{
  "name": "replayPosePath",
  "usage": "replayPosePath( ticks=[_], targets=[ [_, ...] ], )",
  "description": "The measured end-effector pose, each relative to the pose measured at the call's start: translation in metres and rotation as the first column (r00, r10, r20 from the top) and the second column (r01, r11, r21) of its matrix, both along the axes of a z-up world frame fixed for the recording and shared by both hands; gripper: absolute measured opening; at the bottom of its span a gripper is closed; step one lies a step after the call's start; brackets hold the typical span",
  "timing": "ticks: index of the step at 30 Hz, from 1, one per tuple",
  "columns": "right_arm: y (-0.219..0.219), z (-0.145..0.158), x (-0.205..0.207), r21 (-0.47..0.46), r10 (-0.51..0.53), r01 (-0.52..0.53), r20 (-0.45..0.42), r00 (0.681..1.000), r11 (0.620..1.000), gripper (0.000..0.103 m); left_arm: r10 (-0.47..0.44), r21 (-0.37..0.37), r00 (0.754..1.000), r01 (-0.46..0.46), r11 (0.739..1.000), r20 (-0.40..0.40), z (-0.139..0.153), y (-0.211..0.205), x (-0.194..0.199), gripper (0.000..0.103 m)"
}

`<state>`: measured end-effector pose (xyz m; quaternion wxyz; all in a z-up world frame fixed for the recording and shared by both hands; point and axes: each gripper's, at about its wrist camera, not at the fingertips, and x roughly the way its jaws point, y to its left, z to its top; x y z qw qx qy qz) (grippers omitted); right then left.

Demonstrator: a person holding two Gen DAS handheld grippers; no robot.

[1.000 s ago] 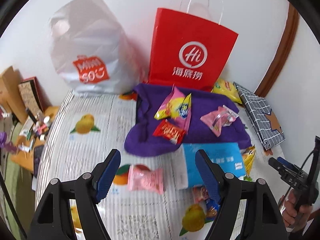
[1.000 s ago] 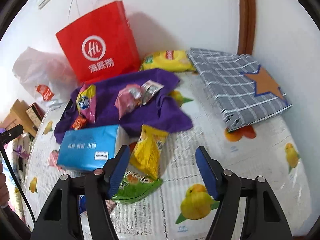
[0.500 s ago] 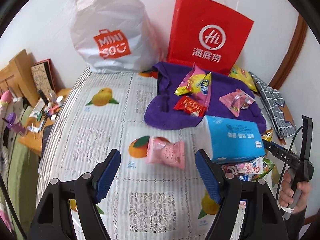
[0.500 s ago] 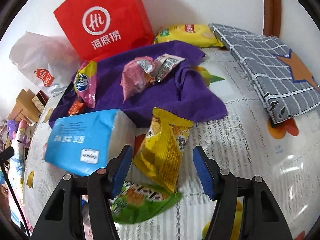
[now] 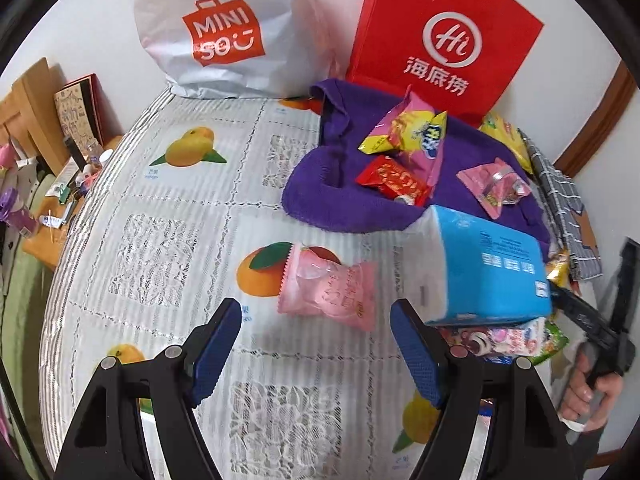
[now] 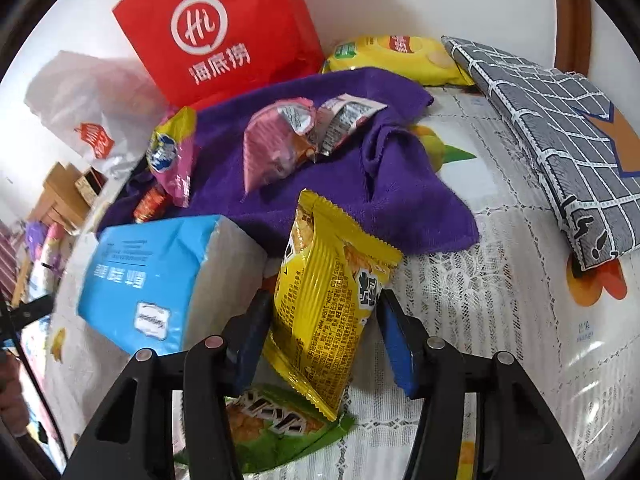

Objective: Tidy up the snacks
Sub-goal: 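Grasp the yellow chip bag with the right tool while the left grasps the pink wrapped candy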

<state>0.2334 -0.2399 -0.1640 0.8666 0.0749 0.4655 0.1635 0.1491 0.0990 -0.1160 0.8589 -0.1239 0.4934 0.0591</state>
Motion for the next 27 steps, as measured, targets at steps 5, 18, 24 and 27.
replayPosePath(
  ticks=[5, 18, 24, 27],
  targets=[
    [-0.016, 0.017, -0.010, 0.008, -0.027, 0.027, 0.042, 0.999, 1.000, 0.054, -0.021, 0.011, 1.000, 0.021, 1.000, -0.011, -0.010, 0.000, 0.015, 0.075],
    [-0.035, 0.033, -0.046, -0.058, -0.060, 0.064, 0.071, 0.996, 0.996, 0.054, -0.129, 0.072, 0.991, 0.131, 0.989, -0.033, -0.042, -0.022, 0.045, 0.075],
    [-0.034, 0.027, -0.059, -0.076, -0.070, 0.074, 0.049, 0.996, 0.994, 0.054, -0.150, 0.070, 0.988, 0.152, 0.986, -0.030, -0.050, -0.027, 0.042, 0.075],
    [-0.033, 0.025, -0.067, -0.079, -0.072, 0.076, 0.049, 0.996, 0.994, 0.054, -0.156, 0.084, 0.987, 0.158, 0.984, -0.022, -0.052, -0.029, 0.039, 0.075]
  ],
)
